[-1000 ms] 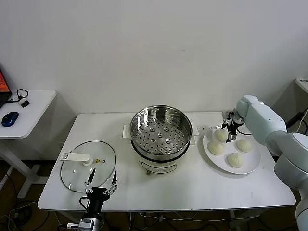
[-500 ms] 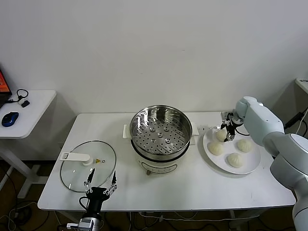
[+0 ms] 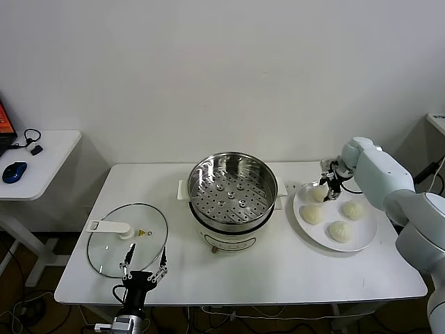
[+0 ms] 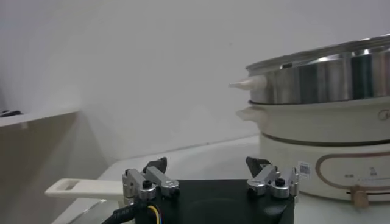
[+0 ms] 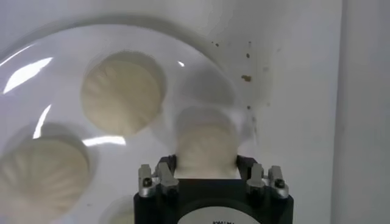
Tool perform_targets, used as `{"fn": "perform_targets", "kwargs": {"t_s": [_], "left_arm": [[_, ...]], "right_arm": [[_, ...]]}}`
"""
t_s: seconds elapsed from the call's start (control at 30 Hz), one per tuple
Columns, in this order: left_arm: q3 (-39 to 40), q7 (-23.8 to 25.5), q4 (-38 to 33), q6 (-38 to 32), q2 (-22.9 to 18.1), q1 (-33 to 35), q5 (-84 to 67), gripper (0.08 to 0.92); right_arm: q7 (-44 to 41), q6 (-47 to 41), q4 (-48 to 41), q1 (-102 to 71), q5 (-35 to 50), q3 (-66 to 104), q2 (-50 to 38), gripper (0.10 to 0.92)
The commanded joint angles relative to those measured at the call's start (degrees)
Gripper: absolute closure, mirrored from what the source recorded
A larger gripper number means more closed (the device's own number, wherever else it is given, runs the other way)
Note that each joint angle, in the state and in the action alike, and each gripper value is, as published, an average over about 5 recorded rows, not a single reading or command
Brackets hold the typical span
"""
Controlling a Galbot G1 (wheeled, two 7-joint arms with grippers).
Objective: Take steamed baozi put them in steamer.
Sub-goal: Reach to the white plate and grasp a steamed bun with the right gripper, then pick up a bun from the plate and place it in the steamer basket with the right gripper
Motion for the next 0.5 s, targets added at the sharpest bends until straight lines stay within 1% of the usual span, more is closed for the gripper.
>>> {"fn": "perform_targets", "kwargs": {"t_s": [0.03, 0.27, 0.4, 0.5], "left_arm": [[-0.1, 0.0, -0.1, 0.0, -0.3, 0.1, 0.2, 0.177], [0.1, -0.1, 0.0, 0.1, 0.0, 0.2, 0.5, 0.177], [0.2, -0.1, 0.1, 0.1, 0.2, 0.2, 0.6, 0.177], [0.2, -0.2, 0.0, 0.1, 0.2, 0.3, 0.6, 0.177]], "right_arm": [[-0.1, 1.4, 10.3, 8.7, 10.4, -13.7, -5.9, 0.364], [1.7, 5.9, 23.8, 22.9, 23.7, -29.6, -8.6, 0.365], [2.9, 13.1, 28.6, 31.8, 32.4, -38.0, -7.0, 0.364], [3.5, 20.3, 31.0, 36.6, 36.0, -42.4, -5.1, 0.364]]}}
